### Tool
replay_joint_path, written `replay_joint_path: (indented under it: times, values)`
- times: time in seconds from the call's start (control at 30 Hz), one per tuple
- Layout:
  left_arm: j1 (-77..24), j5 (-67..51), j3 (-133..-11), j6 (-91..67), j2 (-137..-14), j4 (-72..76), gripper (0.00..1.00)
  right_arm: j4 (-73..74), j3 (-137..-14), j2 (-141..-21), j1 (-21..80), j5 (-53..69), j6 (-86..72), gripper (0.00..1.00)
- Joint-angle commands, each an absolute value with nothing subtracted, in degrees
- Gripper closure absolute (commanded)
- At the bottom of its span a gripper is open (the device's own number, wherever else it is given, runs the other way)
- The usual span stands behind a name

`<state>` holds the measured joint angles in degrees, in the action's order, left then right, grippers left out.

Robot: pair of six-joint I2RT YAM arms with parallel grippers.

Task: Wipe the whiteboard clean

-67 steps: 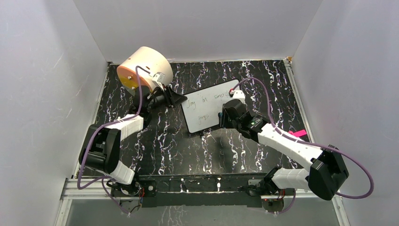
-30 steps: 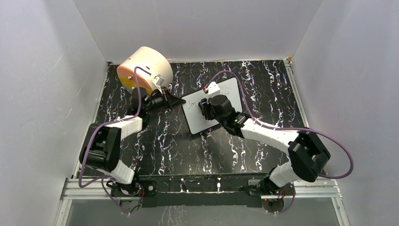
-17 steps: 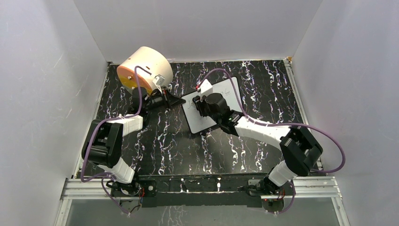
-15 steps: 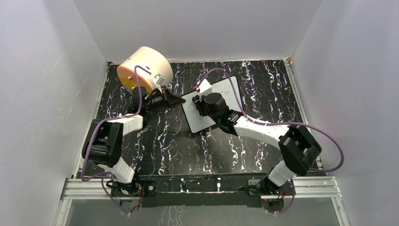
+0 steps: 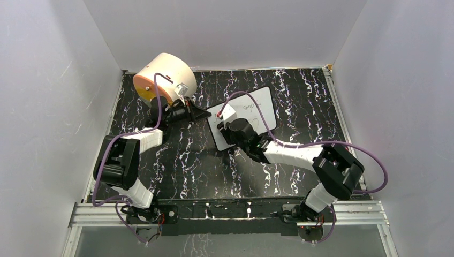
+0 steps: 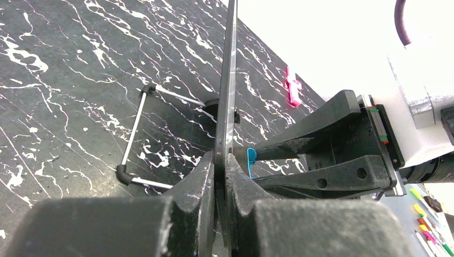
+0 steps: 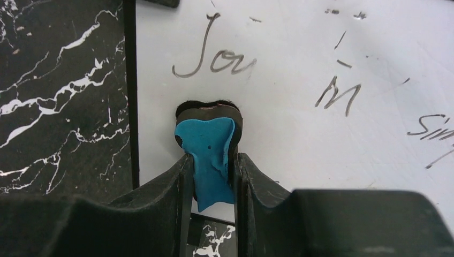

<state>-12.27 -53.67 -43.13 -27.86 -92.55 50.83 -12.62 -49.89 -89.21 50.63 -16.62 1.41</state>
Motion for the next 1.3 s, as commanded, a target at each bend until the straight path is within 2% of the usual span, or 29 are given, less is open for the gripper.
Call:
replay_joint_path:
  times: [0.0, 0.43, 0.63, 0.97, 1.27]
  values:
    - [-13.34, -56.51, -43.91, -23.64, -92.58, 48.15, 1.00, -12.76, -50.24, -87.59, 50.25, -18.43, 1.37, 0.83]
    - [-14.29, -56.48, -44.19, -23.03, -93.04, 46.30, 1.00, -2.21, -69.11, -94.91, 47.61, -24.14, -0.57, 0.83]
    - [-14.75, -55.91, -44.60, -23.03, -93.11, 45.88, 1.00, 1.15, -66.23, -96.80, 48.67, -23.76, -2.06, 0.85]
    - [-14.84, -55.65, -44.91, -22.23, -92.49, 44.91, 1.00, 5.40, -58.74, -90.65, 50.19, -23.47, -5.45, 0.85]
    - [-15.21, -55.05, -44.86, -20.52, -91.77, 42.42, 1.00, 16.42, -76.62, -93.45, 45.21, -20.70, -8.77, 0.85]
